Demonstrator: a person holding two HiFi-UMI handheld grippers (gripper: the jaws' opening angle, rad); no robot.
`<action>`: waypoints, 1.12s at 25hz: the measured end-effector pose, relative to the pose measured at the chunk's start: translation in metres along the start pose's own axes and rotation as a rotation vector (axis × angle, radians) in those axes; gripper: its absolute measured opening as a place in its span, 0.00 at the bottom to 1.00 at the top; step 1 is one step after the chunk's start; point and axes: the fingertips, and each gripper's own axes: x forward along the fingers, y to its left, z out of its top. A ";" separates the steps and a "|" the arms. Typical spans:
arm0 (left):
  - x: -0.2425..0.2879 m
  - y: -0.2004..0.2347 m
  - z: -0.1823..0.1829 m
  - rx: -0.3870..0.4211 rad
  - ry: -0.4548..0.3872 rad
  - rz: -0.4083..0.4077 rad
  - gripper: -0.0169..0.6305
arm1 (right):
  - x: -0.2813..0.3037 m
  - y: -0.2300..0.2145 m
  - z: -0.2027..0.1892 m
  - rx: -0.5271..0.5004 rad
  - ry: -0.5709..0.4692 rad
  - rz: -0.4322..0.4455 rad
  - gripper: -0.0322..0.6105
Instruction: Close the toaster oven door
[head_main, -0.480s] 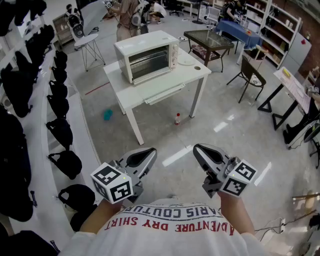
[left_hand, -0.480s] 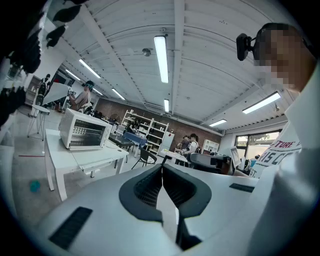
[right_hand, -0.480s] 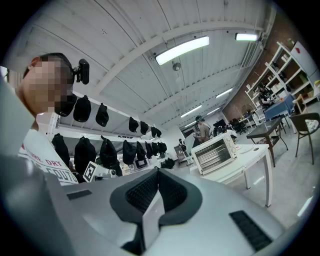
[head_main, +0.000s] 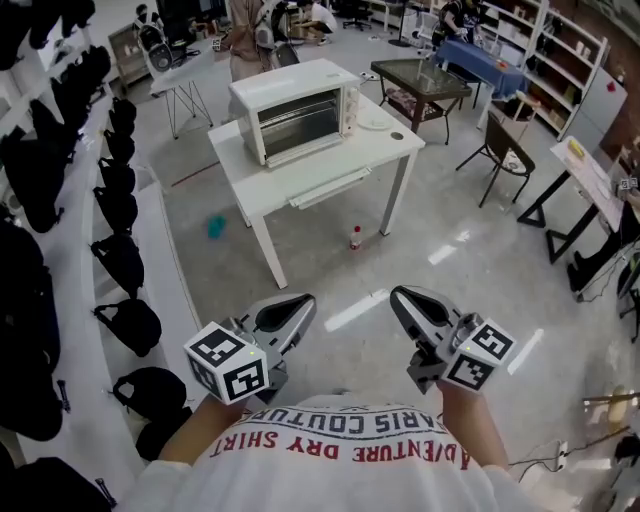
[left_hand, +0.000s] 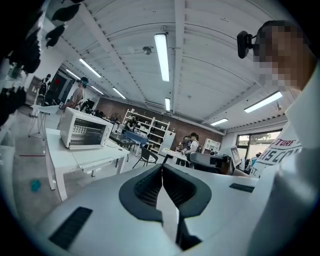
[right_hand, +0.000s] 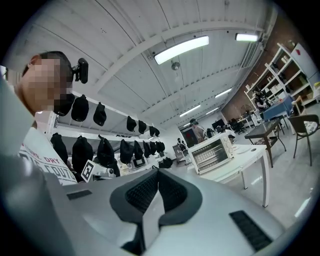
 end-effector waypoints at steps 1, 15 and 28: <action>0.002 0.001 0.000 -0.001 0.000 0.000 0.07 | -0.001 -0.004 0.000 -0.002 0.005 -0.008 0.09; 0.085 -0.013 0.020 0.058 -0.004 -0.021 0.07 | -0.033 -0.077 0.029 -0.016 0.009 -0.070 0.09; 0.137 -0.003 0.007 0.057 0.025 -0.017 0.07 | -0.044 -0.129 0.018 0.001 0.035 -0.092 0.09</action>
